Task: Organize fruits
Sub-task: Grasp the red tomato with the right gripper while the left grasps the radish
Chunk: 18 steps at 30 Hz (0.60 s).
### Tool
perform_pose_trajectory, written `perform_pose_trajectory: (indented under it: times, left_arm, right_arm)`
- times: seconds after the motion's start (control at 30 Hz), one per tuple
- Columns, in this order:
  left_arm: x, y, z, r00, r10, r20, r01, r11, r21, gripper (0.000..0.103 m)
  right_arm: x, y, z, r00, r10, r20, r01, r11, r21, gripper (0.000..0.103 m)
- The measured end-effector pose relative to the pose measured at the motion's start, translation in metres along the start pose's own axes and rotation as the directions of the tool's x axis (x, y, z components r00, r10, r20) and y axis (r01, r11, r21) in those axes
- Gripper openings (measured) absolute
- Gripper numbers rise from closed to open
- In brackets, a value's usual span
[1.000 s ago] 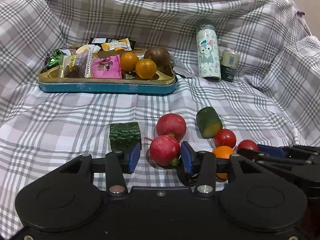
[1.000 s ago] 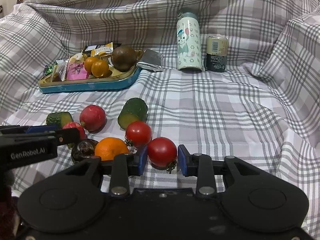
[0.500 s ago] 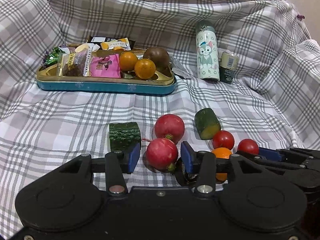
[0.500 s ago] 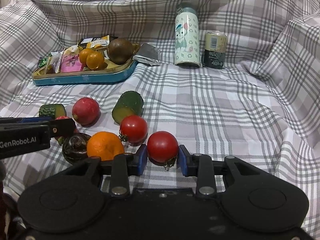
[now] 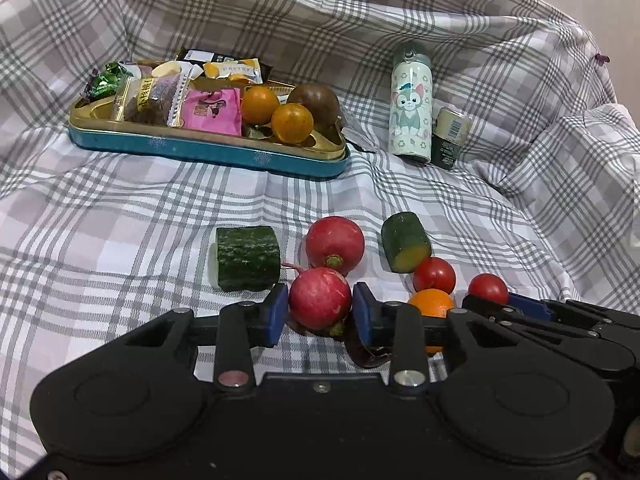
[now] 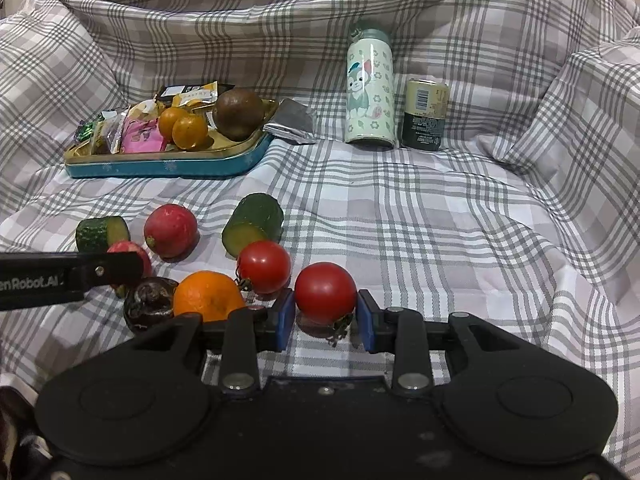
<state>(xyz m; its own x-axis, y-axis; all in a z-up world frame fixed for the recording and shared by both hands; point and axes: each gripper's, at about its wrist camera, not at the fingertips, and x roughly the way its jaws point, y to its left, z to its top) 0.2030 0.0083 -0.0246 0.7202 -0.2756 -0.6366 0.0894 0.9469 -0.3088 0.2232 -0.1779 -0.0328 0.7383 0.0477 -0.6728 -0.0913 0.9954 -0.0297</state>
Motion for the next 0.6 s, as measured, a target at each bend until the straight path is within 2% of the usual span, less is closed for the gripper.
perform_pose_trajectory:
  times: [0.1, 0.3, 0.43, 0.6]
  left_arm:
    - [0.0036, -0.0049, 0.0005, 0.999, 0.036, 0.014, -0.037, 0.999, 0.025, 0.052]
    - [0.0084, -0.0075, 0.0012, 0.999, 0.045, 0.014, -0.046, 0.998, 0.038, 0.052]
    - [0.0084, -0.0039, 0.0027, 1.000, 0.007, 0.009, -0.008, 1.000, 0.018, 0.044]
    - [0.0030, -0.0097, -0.0007, 0.998, 0.037, 0.052, -0.040, 0.998, 0.058, 0.044]
  right_arm:
    - [-0.0005, -0.0013, 0.0004, 1.000, 0.001, -0.001, -0.001, 1.000, 0.009, 0.034]
    - [0.0010, 0.0005, -0.0001, 1.000, 0.007, -0.010, -0.007, 1.000, -0.001, 0.034]
    - [0.0018, -0.0001, 0.0001, 1.000, 0.008, -0.014, -0.008, 1.000, 0.003, 0.034]
    - [0.0003, 0.0012, -0.0004, 1.000, 0.007, -0.004, -0.007, 1.000, 0.001, 0.034]
